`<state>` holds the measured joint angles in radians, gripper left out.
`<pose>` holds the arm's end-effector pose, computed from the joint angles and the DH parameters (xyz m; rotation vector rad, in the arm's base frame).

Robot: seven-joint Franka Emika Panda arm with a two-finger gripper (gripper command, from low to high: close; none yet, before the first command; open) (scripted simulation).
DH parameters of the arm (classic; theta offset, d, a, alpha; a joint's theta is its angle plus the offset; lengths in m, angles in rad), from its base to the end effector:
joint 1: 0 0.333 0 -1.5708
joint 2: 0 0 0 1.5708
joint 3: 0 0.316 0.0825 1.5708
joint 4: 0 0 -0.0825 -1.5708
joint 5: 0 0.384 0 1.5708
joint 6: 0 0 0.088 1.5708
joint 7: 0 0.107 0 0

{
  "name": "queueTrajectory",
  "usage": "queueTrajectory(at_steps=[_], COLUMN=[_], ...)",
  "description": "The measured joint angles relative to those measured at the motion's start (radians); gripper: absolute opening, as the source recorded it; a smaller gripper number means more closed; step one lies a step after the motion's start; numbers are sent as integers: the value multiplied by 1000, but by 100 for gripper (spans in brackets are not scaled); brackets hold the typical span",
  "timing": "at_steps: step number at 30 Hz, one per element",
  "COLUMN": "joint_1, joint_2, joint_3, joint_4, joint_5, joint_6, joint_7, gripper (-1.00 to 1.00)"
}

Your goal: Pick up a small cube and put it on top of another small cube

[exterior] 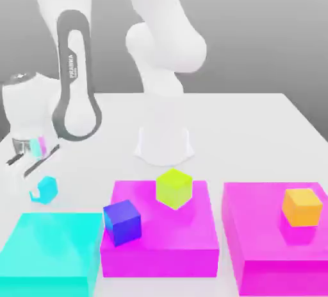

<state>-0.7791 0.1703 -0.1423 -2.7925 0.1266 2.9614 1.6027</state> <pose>0.2155 -0.3034 0.1609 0.7695 -3.0453 0.0033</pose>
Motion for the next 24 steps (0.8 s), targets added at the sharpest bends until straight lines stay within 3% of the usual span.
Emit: queueTrajectory(at_steps=[3, 6, 18, 23, 24], joint_1=[12, 101, 407, 423, 423], joint_2=[-105, -173, -376, -256, -238], joint_3=[-22, 18, 283, 313, 314], joint_4=[-18, 10, 167, 146, 141], joint_5=[-80, -90, -73, -103, -106], joint_6=[-86, -177, -536, -398, -375], joint_7=[62, 112, 317, 357, 360], gripper=[-100, -100, -100, -100, 100])
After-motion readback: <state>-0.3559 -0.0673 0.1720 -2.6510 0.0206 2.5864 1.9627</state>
